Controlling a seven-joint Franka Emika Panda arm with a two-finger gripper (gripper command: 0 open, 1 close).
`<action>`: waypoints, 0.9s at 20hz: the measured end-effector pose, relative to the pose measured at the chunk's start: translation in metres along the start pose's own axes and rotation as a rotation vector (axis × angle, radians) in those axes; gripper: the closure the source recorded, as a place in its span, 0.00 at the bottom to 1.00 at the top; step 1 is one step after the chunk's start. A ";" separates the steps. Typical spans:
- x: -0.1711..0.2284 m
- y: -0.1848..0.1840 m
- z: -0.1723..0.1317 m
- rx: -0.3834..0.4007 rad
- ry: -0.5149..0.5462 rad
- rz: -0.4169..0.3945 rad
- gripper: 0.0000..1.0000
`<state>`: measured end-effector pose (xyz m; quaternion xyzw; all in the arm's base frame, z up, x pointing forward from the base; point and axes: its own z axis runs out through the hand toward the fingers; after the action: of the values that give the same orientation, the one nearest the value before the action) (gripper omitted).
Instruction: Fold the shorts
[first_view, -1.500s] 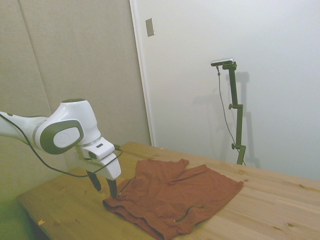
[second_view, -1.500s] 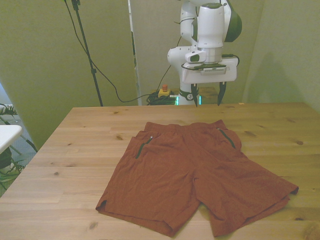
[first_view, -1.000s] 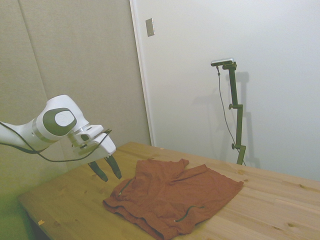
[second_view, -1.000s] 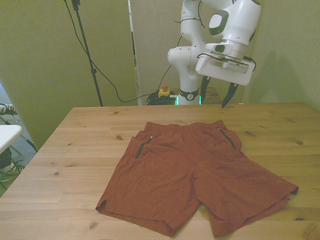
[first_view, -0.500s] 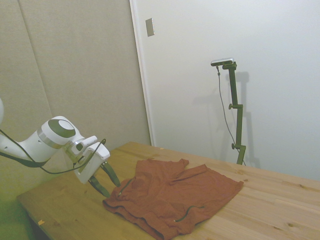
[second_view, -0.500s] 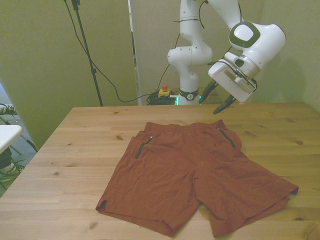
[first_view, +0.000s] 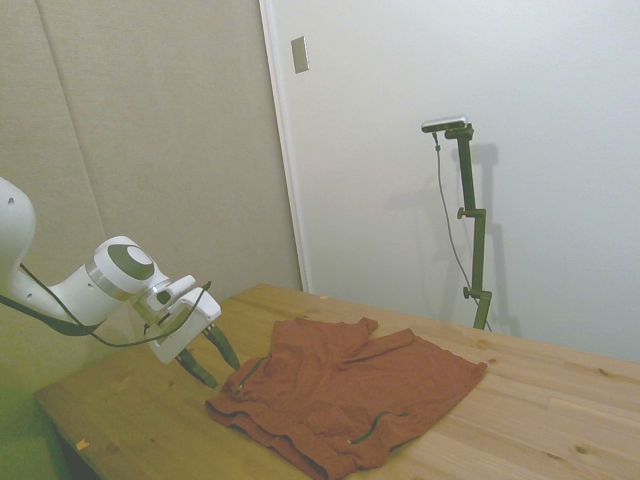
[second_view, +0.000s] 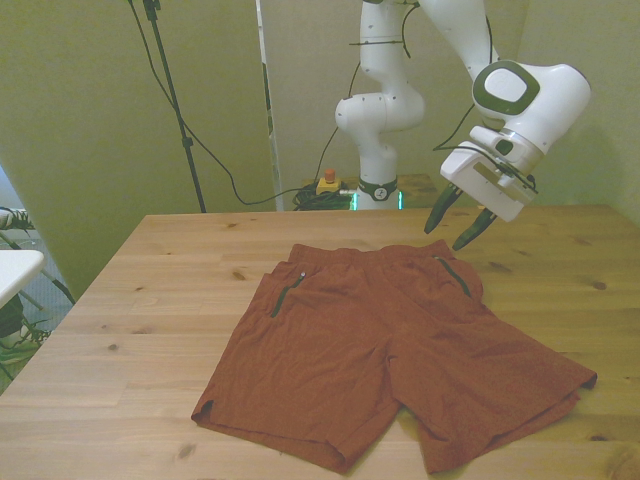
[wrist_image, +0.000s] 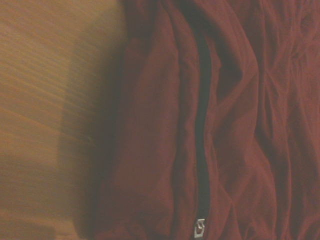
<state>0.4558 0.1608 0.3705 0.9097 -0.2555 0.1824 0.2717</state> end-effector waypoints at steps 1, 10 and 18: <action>-0.002 -0.002 -0.002 0.005 -0.003 -0.001 0.00; -0.023 -0.017 0.019 -0.061 -0.048 -0.058 0.00; -0.013 -0.011 0.032 -0.109 -0.059 -0.046 1.00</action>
<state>0.4573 0.1548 0.3349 0.9041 -0.2521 0.1353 0.3173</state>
